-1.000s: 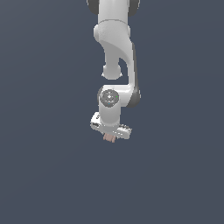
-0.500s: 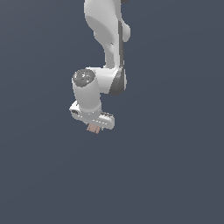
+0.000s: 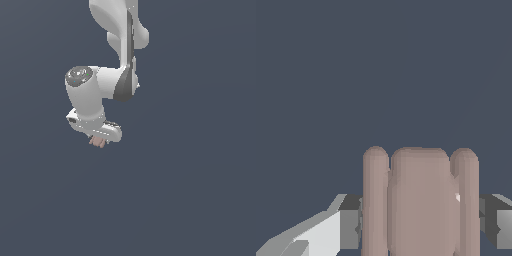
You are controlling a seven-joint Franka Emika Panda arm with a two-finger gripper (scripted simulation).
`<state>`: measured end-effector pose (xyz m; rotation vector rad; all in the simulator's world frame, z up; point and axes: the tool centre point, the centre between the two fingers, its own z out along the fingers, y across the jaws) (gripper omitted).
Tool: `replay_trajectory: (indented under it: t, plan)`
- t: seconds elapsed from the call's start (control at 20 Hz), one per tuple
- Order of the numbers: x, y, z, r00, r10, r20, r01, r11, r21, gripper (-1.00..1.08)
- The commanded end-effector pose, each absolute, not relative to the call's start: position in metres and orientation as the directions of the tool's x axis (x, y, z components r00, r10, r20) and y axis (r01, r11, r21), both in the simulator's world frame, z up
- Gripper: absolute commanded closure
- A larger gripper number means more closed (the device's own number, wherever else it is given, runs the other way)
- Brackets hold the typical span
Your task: Pick up the object and move it to a goal position.
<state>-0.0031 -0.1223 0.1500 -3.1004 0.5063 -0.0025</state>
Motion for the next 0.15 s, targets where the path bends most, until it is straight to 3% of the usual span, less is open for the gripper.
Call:
replay_trajectory:
  t: [0.0,0.1]
  plan:
    - [-0.0025,-0.1200,0.1483,0.949,-0.316,0.000,-0.316,-0.949,0.000,1.08]
    - [-0.0021,-0.1187,0.1470,0.949,-0.316,0.000,-0.316,-0.949,0.000,1.08]
